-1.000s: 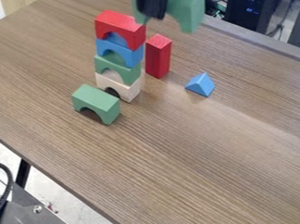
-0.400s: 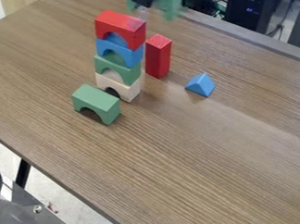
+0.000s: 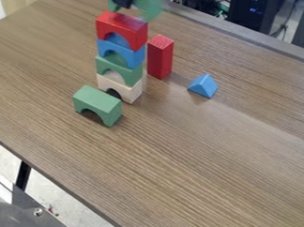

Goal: Put the green arch on top of the red arch

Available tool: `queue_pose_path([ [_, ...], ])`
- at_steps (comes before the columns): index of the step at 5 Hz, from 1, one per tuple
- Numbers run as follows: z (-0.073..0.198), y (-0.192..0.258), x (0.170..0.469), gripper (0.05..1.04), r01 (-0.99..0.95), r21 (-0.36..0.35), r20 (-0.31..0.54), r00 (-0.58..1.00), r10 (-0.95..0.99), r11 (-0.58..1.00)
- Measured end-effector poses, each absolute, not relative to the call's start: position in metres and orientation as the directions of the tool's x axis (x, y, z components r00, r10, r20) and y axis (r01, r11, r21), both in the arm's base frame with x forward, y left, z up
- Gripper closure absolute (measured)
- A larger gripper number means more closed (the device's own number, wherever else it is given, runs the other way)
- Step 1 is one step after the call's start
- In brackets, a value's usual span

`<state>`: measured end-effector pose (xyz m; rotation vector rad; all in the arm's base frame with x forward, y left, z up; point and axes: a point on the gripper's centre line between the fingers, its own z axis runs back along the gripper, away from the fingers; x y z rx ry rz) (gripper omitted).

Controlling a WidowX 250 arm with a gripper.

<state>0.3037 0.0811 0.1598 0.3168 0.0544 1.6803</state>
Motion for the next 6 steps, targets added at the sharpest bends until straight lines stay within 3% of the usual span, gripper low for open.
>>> queue_pose_path([
  [2,0.158,0.092,0.290,0.495,-0.967,0.227,0.179,-0.074,0.981,-0.114],
  [6,0.158,0.086,0.286,0.495,-0.984,0.160,0.180,-0.051,0.982,-0.081],
])
